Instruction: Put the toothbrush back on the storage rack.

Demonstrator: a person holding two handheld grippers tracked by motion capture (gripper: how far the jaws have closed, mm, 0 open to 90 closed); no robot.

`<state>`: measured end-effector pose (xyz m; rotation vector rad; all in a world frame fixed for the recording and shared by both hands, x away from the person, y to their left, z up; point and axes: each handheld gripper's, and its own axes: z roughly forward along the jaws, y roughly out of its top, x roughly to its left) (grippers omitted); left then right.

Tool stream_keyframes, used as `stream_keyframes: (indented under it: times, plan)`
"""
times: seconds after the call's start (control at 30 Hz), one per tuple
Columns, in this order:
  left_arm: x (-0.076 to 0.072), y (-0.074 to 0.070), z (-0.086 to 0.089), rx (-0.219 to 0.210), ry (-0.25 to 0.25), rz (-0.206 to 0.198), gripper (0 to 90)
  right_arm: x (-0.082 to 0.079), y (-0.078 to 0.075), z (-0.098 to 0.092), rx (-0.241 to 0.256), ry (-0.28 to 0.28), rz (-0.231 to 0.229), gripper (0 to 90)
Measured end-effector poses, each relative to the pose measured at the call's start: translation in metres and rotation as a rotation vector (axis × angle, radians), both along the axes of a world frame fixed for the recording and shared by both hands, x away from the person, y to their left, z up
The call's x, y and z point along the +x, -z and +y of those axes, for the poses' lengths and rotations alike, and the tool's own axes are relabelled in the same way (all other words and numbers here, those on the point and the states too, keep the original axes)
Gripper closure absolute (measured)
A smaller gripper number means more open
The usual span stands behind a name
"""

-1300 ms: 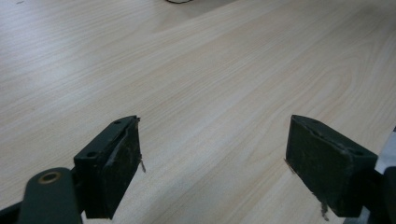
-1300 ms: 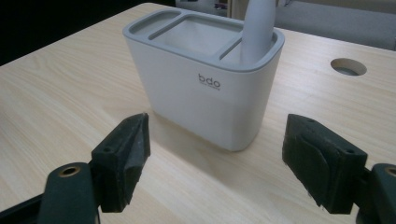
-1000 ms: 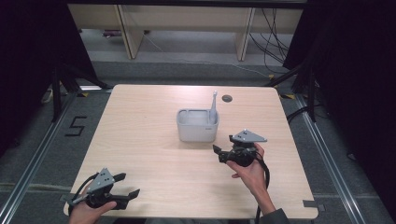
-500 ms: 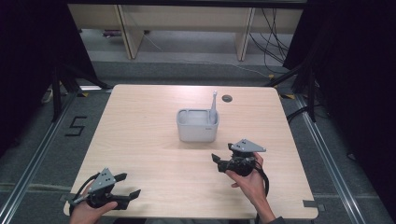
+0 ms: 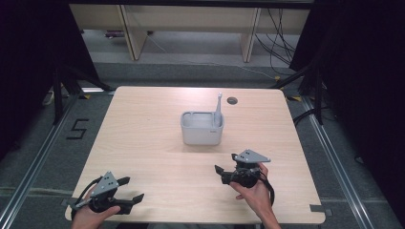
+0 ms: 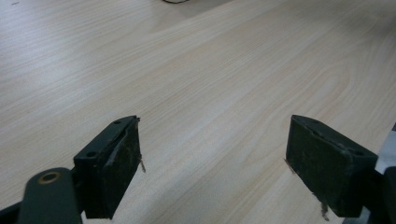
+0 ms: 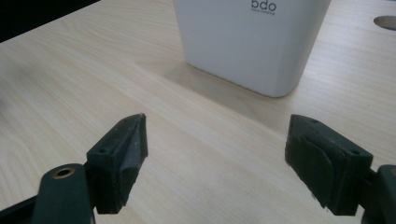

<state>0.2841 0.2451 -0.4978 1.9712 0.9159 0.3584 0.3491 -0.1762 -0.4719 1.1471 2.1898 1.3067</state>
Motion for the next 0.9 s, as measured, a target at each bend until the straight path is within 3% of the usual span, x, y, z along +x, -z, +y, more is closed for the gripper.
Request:
stream_keyframes:
  times: [0.03, 0.1, 0.13, 0.17, 0.2, 0.23, 0.33, 0.37, 0.57, 0.6, 0.73, 0.77, 0.8, 0.9]
  plan:
    - [0.0, 0.0, 0.0, 0.001, 0.0, 0.001, 17.4, 0.0, 0.0, -0.002, -0.022, -0.01, -0.015, 21.4]
    - [0.0, 0.0, 0.0, 0.0, 0.001, 0.001, 17.4, -0.004, 0.002, 0.0, -0.012, 0.009, 0.012, 20.5]
    - [0.0, 0.0, 0.0, 0.002, 0.002, -0.002, 17.4, -0.004, 0.003, -0.001, -0.027, 0.0, -0.013, 20.0]
    - [0.0, 0.0, 0.001, 0.002, 0.006, 0.0, 17.4, -0.006, 0.004, 0.001, 0.001, 0.001, 0.014, 19.5]
    - [0.0, 0.0, 0.0, -0.002, 0.004, -0.001, 17.4, -0.005, 0.005, -0.001, -0.016, -0.018, -0.007, 19.4]
    - [0.0, 0.0, 0.0, -0.002, 0.002, -0.001, 17.4, -0.008, 0.005, -0.001, -0.015, -0.004, 0.018, 18.9]
    - [0.0, 0.0, 0.0, 0.001, 0.005, 0.003, 17.4, -0.011, 0.007, 0.001, -0.009, -0.006, 0.022, 16.4]
    - [-0.001, 0.0, 0.0, 0.005, 0.003, 0.002, 17.4, -0.011, 0.006, -0.001, -0.027, -0.028, 0.01, 16.4]
    - [-0.001, 0.0, 0.0, 0.004, 0.001, 0.003, 17.4, -0.019, 0.008, -0.005, -0.031, -0.035, 0.045, 16.3]
    - [0.0, 0.001, 0.0, 0.002, 0.006, 0.004, 17.4, -0.02, 0.009, -0.004, -0.011, -0.03, 0.062, 16.3]
    - [0.0, 0.001, 0.0, 0.007, 0.009, 0.004, 17.3, -0.025, 0.01, -0.007, -0.032, -0.035, 0.087, 16.3]
    - [0.0, 0.001, 0.0, 0.006, 0.008, 0.004, 17.4, -0.024, 0.011, -0.009, -0.048, -0.048, 0.072, 16.3]
    - [0.0, 0.001, 0.0, 0.009, 0.007, 0.004, 17.4, -0.026, 0.012, -0.008, -0.028, -0.041, 0.091, 16.2]
    - [0.0, 0.001, 0.0, 0.007, 0.008, 0.005, 17.3, -0.028, 0.013, -0.01, -0.046, -0.049, 0.093, 16.2]
